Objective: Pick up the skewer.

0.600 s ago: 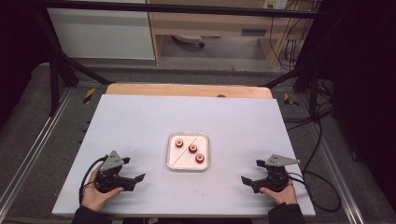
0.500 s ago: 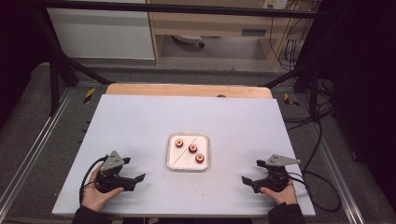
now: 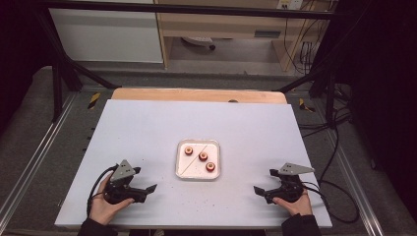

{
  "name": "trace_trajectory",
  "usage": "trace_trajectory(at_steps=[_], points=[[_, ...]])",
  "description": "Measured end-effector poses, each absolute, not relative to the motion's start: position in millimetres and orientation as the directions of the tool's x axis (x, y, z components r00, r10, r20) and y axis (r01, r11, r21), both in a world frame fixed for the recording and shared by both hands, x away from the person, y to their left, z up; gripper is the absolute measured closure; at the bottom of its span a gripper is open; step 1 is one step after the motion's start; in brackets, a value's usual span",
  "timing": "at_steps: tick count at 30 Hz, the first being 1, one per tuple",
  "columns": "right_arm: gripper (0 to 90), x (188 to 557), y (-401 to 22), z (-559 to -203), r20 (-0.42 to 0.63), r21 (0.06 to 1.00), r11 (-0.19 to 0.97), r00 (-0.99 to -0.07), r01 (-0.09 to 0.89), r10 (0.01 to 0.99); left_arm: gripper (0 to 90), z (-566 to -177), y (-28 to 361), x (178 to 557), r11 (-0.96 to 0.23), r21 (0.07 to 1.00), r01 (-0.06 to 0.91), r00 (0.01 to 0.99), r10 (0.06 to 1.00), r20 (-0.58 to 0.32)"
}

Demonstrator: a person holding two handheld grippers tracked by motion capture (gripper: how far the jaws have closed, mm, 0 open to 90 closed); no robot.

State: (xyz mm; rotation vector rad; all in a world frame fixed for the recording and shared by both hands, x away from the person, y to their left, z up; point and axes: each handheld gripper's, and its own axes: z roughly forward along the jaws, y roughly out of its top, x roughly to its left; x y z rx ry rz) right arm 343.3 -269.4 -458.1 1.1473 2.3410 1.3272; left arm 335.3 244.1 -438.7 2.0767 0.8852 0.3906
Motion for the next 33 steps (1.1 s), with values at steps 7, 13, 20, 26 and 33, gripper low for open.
trace_trajectory(at_steps=[7, 13, 20, 26, 33], points=[[0.6, 343.7, -269.1, -457.5, 0.176, 0.803, 0.290, -0.672, 0.521, 0.720, 11.8, -436.1, 233.5, 335.6, -0.420, 0.785, 0.456, 0.714, 0.699, -0.042], [0.6, 343.6, -268.2, -457.7, 0.172, 0.801, 0.295, -0.672, 0.521, 0.720, 11.8, -434.2, 223.6, 337.5, -0.436, 0.776, 0.456, 0.724, 0.689, -0.039], [0.6, 344.0, -267.5, -458.0, 0.170, 0.801, 0.299, -0.675, 0.520, 0.718, 11.8, -428.7, 215.1, 340.4, -0.446, 0.771, 0.455, 0.728, 0.685, -0.033], [0.6, 344.0, -266.8, -458.0, 0.170, 0.797, 0.304, -0.677, 0.522, 0.716, 11.8, -421.4, 205.5, 345.0, -0.451, 0.772, 0.448, 0.731, 0.682, -0.026], [0.5, 344.0, -266.1, -458.8, 0.169, 0.793, 0.309, -0.677, 0.525, 0.717, 11.7, -414.7, 192.4, 350.5, -0.461, 0.768, 0.444, 0.737, 0.675, -0.020]])
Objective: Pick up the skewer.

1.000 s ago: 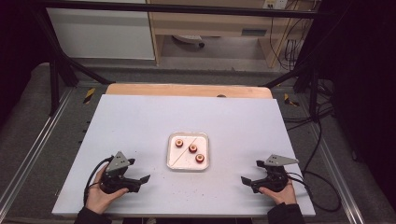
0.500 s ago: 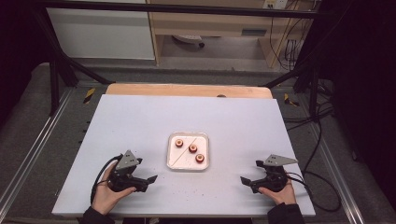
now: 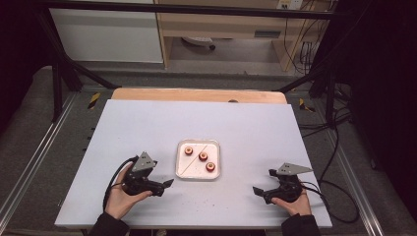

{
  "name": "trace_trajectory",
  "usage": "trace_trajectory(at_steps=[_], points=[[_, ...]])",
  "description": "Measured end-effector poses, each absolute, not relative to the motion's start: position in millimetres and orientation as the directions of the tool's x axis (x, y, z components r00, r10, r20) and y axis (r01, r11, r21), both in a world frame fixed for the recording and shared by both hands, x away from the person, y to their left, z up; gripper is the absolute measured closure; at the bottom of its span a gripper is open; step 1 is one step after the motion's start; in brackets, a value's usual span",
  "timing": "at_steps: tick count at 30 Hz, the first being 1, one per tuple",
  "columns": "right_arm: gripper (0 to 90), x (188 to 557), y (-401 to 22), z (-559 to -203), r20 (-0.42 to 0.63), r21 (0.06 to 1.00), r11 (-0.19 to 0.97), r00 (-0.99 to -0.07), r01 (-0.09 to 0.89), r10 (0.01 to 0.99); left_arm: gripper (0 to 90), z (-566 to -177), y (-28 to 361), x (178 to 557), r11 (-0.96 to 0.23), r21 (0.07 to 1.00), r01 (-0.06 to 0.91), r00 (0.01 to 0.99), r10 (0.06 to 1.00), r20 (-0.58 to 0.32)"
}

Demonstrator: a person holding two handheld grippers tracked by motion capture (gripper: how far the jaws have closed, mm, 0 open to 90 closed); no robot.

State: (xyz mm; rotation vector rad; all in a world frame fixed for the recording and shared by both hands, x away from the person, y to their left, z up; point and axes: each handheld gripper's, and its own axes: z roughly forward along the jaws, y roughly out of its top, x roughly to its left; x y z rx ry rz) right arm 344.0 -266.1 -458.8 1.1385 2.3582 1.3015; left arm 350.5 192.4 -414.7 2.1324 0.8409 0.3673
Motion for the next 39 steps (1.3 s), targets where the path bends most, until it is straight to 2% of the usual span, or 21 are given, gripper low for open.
trace_trajectory(at_steps=[10, 24, 39], points=[[0.6, 344.3, -265.7, -459.4, 0.163, 0.791, 0.315, -0.677, 0.524, 0.717, 12.4, -411.0, 174.3, 361.4, -0.479, 0.755, 0.447, 0.731, 0.682, 0.000], [0.6, 344.4, -265.5, -459.5, 0.164, 0.788, 0.318, -0.677, 0.527, 0.717, 18.8, -415.9, 137.9, 382.7, -0.520, 0.701, 0.488, 0.725, 0.689, 0.006], [0.6, 344.9, -264.9, -460.2, 0.166, 0.785, 0.322, -0.680, 0.529, 0.714, 45.0, -425.2, 111.9, 400.6, -0.528, 0.677, 0.513, 0.715, 0.699, 0.004]])
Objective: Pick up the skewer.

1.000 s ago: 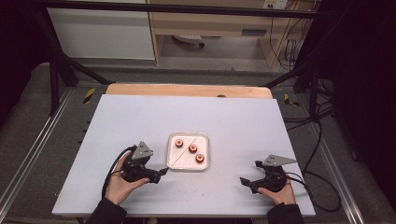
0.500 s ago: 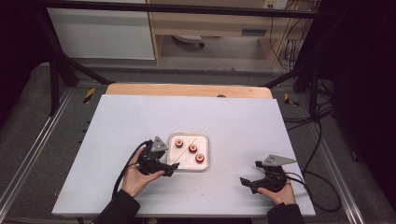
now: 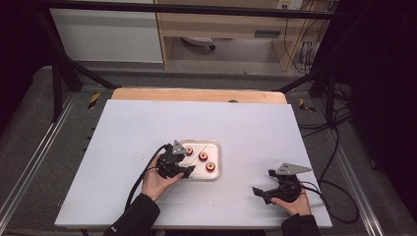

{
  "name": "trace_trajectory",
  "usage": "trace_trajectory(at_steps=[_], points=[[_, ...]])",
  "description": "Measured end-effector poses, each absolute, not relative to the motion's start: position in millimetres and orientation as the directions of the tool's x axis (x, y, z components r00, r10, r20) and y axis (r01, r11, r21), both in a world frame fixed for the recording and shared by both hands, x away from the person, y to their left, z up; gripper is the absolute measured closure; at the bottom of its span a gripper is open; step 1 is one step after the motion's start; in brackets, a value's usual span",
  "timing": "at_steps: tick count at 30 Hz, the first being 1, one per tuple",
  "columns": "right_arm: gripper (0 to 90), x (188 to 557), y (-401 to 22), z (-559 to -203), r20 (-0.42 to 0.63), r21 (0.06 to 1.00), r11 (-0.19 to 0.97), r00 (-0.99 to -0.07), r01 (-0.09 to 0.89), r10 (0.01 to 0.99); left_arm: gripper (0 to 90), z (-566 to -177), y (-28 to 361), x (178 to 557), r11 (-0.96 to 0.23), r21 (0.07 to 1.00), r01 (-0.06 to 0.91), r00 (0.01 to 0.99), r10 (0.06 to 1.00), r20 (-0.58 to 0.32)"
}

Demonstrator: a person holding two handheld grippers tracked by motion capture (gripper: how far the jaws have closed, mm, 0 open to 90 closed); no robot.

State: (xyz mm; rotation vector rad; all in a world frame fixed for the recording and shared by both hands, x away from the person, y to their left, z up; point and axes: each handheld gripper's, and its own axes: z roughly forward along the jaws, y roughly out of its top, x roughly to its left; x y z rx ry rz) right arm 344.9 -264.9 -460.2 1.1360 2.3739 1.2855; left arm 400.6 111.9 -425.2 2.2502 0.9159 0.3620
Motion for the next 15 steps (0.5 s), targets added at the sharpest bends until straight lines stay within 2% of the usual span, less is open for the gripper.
trace_trajectory(at_steps=[3, 6, 15], points=[[0.6, 344.9, -265.0, -460.2, 0.165, 0.786, 0.322, -0.681, 0.528, 0.713, 51.3, -427.2, 110.4, 402.7, -0.522, 0.682, 0.512, 0.709, 0.705, 0.007], [0.6, 345.0, -264.9, -460.4, 0.164, 0.786, 0.324, -0.682, 0.527, 0.713, 62.0, -430.1, 108.8, 404.2, -0.524, 0.677, 0.516, 0.703, 0.711, 0.015], [0.6, 344.9, -264.9, -460.2, 0.165, 0.786, 0.323, -0.682, 0.528, 0.712, 75.5, -436.9, 103.2, 406.0, -0.523, 0.663, 0.535, 0.691, 0.723, 0.012]])
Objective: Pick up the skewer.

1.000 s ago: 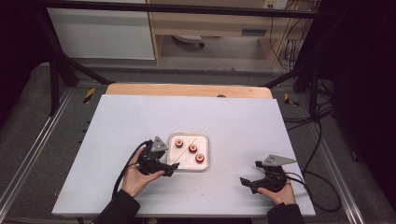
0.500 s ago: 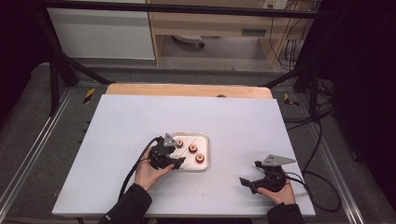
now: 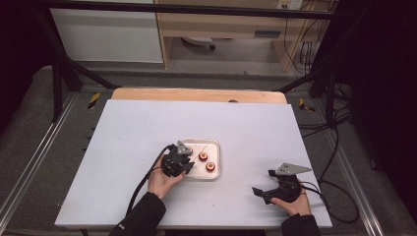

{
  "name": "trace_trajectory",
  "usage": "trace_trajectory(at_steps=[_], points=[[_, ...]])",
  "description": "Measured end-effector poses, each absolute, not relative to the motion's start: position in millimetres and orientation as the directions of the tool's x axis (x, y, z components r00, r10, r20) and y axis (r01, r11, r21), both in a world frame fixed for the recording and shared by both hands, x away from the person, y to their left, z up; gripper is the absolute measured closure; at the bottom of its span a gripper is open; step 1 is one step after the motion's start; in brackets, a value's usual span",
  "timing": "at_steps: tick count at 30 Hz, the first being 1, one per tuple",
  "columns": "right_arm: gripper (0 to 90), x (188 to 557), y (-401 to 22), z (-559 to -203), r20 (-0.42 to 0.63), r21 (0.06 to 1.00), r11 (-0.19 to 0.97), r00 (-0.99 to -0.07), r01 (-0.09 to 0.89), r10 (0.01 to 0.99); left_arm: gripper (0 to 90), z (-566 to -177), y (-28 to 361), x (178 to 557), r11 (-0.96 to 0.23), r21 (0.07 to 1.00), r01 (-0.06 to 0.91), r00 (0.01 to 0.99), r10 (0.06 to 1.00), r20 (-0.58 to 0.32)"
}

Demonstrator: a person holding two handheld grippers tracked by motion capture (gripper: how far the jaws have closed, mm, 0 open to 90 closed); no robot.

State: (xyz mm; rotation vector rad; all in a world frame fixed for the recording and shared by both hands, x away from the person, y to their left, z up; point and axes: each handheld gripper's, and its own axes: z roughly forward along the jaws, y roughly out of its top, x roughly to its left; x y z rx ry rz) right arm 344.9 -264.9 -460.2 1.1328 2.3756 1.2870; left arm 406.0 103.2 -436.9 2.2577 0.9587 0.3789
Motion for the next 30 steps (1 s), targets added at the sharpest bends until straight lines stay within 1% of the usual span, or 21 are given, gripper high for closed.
trace_trajectory(at_steps=[2, 5, 17, 30], points=[[0.6, 344.9, -265.0, -460.1, 0.165, 0.785, 0.324, -0.682, 0.528, 0.712, 76.5, -438.2, 102.1, 406.0, -0.521, 0.661, 0.540, 0.690, 0.724, 0.008], [0.6, 344.9, -265.0, -460.1, 0.165, 0.786, 0.323, -0.682, 0.527, 0.712, 80.8, -439.5, 100.9, 406.3, -0.516, 0.661, 0.544, 0.686, 0.727, 0.003], [0.7, 344.6, -264.7, -460.2, 0.167, 0.785, 0.323, -0.682, 0.529, 0.712, 87.6, -442.6, 97.8, 403.6, -0.498, 0.677, 0.542, 0.656, 0.754, 0.029], [0.7, 344.8, -264.7, -460.3, 0.166, 0.787, 0.322, -0.684, 0.526, 0.710, 88.6, -444.8, 99.5, 400.5, -0.459, 0.700, 0.548, 0.627, 0.779, 0.020]])
